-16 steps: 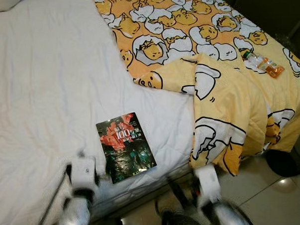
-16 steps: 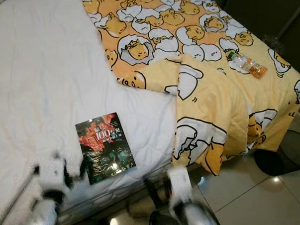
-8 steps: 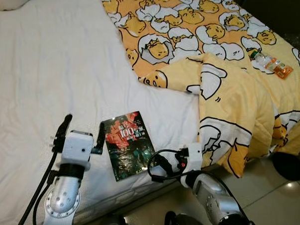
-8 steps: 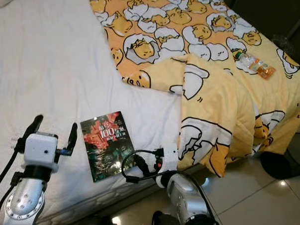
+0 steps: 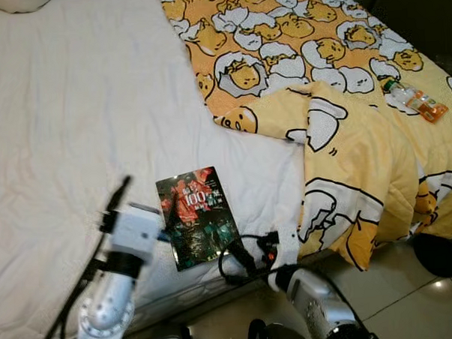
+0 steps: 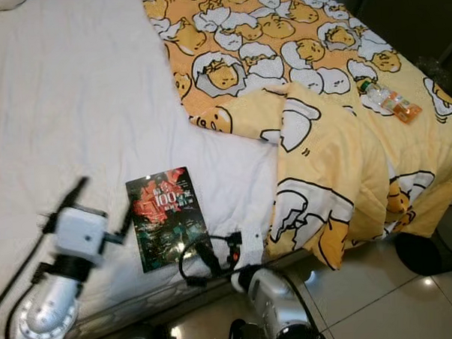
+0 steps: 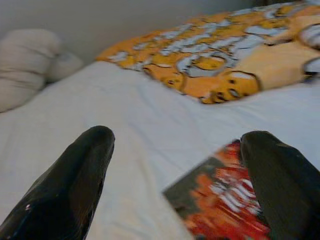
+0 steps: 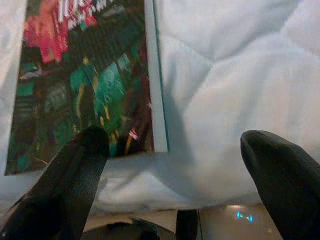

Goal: Clean up the room

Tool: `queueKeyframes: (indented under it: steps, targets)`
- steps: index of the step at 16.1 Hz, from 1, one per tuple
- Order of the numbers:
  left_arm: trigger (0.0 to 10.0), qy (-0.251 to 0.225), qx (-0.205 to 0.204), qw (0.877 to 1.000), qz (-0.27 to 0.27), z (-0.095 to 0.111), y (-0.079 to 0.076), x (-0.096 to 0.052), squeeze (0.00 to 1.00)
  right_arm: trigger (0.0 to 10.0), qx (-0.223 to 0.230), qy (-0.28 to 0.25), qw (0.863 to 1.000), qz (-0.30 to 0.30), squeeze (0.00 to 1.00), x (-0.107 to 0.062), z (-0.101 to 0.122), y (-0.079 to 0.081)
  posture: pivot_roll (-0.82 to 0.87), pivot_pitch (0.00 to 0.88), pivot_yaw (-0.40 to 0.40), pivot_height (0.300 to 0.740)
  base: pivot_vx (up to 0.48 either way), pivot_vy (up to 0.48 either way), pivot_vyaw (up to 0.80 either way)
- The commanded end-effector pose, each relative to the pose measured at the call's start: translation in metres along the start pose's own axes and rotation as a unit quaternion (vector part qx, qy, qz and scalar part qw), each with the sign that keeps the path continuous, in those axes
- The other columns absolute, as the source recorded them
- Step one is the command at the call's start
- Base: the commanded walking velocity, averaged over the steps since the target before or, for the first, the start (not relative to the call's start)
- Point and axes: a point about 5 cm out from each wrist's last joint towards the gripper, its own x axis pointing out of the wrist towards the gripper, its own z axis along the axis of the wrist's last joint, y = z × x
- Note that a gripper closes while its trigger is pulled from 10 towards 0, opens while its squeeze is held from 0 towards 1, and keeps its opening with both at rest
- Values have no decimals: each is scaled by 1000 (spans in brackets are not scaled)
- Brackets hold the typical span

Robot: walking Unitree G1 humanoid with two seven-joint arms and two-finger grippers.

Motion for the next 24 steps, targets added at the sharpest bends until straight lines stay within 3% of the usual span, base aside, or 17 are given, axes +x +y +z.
queueKeyframes:
  steps: [1, 4, 6, 7, 8, 11, 13, 15, 16, 18, 20, 24]
  targets:
    - [10000, -4, -4, 1000, -7, 5, -3, -2, 0, 10000, 46, -7, 998, 31, 0, 14, -11, 33, 250, 173, -99, 740, 0, 0, 0]
    - [10000, 0, 3, 1000, -6, 3, 2, -4, 0, 10000, 33, 1, 998, 53, 0, 21, -14, 47, 262, 181, -98, 740, 0, 0, 0]
    - [10000, 14, -36, 998, -42, -1, -6, -7, 0, 10000, 19, 0, 998, 67, 0, 26, -12, 55, 264, 183, -99, 740, 0, 0, 0]
    - [10000, 40, -58, 992, -105, -9, -23, -17, 0, 10000, 20, 0, 997, 76, 0, 29, -11, 61, 270, 185, -99, 740, 0, 0, 0]
    - [10000, 63, -76, 987, -130, -15, -30, -24, 0, 10000, 27, 3, 996, 80, 0, 31, -11, 64, 272, 186, -101, 740, 0, 0, 0]
    - [10000, 66, -70, 988, -117, -17, -26, -25, 0, 10000, 39, 12, 996, 84, 0, 34, -15, 71, 284, 191, -105, 740, 0, 0, 0]
    - [10000, 59, -62, 989, -120, -15, -24, -25, 0, 10000, 4, -10, 997, 73, 0, 33, -11, 69, 283, 191, -107, 740, 0, 0, 0]
    - [10000, 56, -59, 989, -125, -15, -25, -26, 0, 10000, -123, -55, 990, 48, 0, 25, -3, 64, 269, 189, -105, 740, 0, 0, 0]
    - [10000, 57, -64, 988, -126, -15, -26, -25, 0, 10000, -148, -73, 985, 47, 0, 22, 1, 63, 261, 189, -104, 740, 0, 0, 0]
    - [10000, 67, -79, 987, -125, -18, -28, -25, 0, 10000, -114, -88, 989, 30, 0, 17, 3, 59, 258, 189, -105, 740, 0, 0, 0]
    - [10000, 74, -81, 987, -120, -23, -26, -26, 0, 10000, -8, -71, 997, 39, 0, 0, -16, 62, 251, 188, -100, 740, 0, 0, 0]
    - [10000, 46, -40, 991, -121, -17, -20, -23, 0, 10000, 92, -39, 992, 75, 0, -10, -37, 84, 253, 182, -85, 740, 0, 0, 0]
